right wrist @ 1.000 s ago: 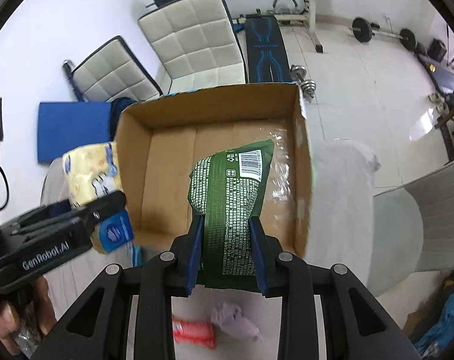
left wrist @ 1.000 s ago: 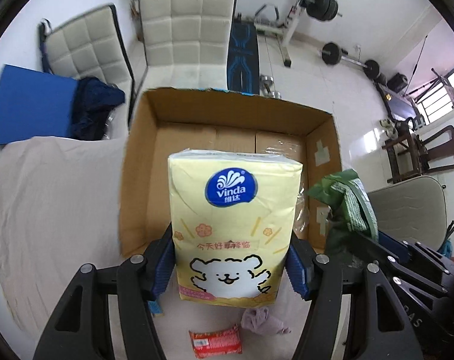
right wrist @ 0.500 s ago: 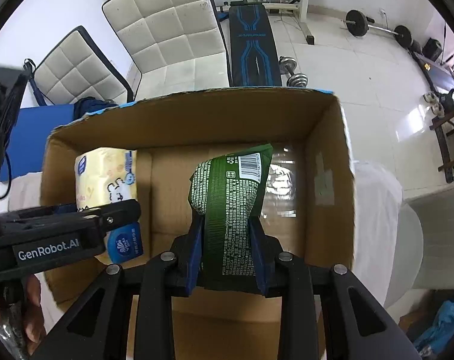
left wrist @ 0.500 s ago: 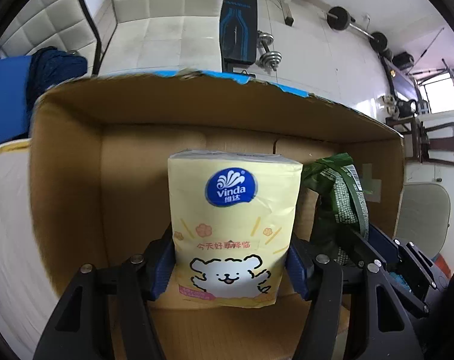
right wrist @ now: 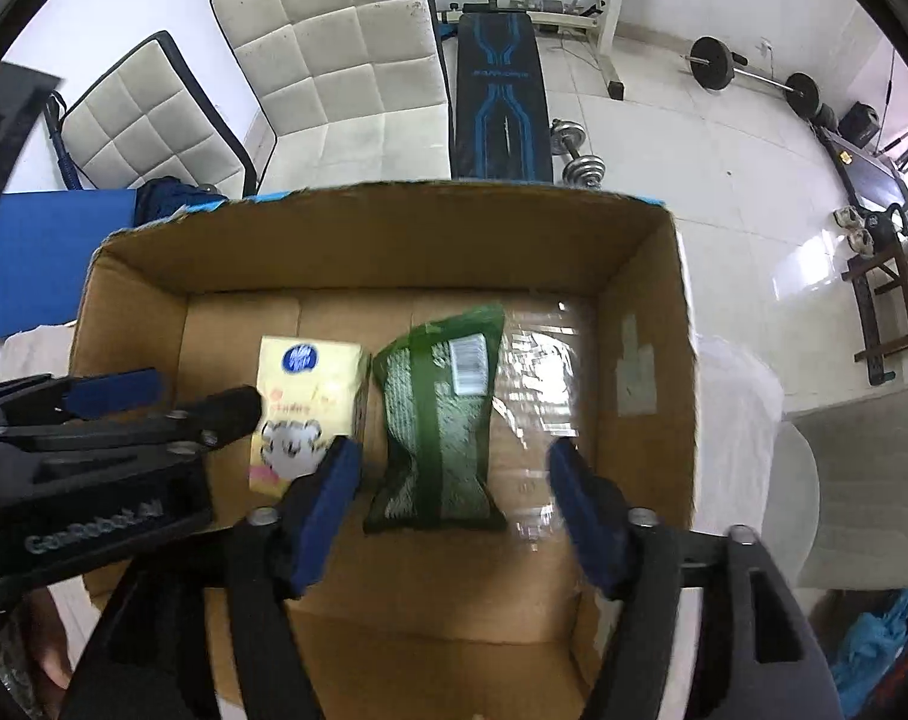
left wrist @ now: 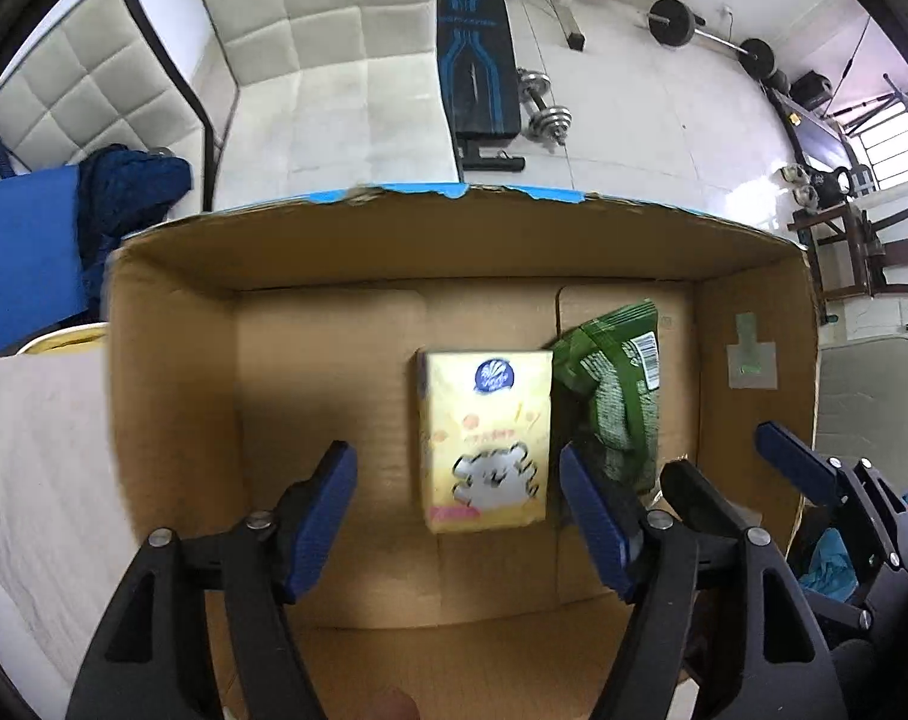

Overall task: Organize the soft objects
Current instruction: 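Grasp the blue stick pack with the left tool while the right tool grasps the orange bag, then carry the blue stick pack and orange bag into the box and release both, then grasp the red snack pack with the left tool while the right tool grasps the lilac sock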

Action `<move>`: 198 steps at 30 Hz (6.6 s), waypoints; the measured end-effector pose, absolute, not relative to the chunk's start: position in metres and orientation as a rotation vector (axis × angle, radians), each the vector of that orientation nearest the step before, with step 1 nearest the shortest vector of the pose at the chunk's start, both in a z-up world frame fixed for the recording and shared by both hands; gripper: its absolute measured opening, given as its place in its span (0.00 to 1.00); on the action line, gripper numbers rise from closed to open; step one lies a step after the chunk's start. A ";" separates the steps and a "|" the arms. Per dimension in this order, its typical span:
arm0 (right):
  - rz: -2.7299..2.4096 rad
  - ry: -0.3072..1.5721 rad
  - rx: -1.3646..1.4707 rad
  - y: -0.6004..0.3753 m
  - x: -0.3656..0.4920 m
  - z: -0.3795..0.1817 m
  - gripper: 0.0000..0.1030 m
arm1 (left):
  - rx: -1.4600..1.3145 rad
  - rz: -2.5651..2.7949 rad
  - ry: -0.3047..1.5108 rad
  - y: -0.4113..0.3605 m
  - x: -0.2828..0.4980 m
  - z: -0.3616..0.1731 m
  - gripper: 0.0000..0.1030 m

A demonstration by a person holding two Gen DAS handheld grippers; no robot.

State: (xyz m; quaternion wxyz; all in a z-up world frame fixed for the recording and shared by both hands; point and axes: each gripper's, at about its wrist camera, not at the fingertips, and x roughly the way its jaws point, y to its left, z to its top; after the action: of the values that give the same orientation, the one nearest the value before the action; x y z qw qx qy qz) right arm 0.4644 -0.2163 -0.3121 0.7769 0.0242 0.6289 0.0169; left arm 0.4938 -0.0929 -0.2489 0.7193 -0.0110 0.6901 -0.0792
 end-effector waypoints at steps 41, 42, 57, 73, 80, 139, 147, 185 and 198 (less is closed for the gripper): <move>0.099 1.601 0.316 -0.120 0.273 -0.414 0.88 | -0.173 0.177 1.622 0.062 0.263 -0.356 0.85; 0.094 1.606 0.309 -0.117 0.275 -0.418 0.83 | -0.178 0.170 1.630 0.062 0.266 -0.362 0.81; 0.087 1.620 0.222 -0.101 0.269 -0.422 0.34 | -0.112 0.127 1.629 0.047 0.270 -0.374 0.17; 0.186 1.551 0.231 -0.126 0.207 -0.366 0.28 | -0.079 0.070 1.485 0.009 0.217 -0.296 0.17; 0.227 1.483 0.253 -0.156 0.202 -0.315 0.28 | -0.075 -0.022 1.416 -0.003 0.201 -0.248 0.17; -0.036 1.551 0.062 -0.234 0.392 -0.315 0.56 | 0.075 -0.097 1.469 -0.055 0.470 -0.232 0.37; -0.013 1.530 0.074 -0.227 0.368 -0.298 0.64 | 0.044 -0.124 1.402 -0.055 0.414 -0.201 0.39; 0.207 1.434 -0.031 -0.229 0.205 -0.245 1.00 | 0.115 0.066 1.093 -0.047 0.209 -0.141 1.00; 0.252 1.738 -0.089 -0.195 0.167 -0.411 0.73 | 0.288 0.021 1.526 -0.051 0.130 -0.320 1.00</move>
State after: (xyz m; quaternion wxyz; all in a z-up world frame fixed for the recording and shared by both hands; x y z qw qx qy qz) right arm 0.1667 -0.1950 -0.4108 0.6379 -0.0390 0.7612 0.1102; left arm 0.1304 -0.0511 -0.3204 0.7132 0.1301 0.6887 0.0096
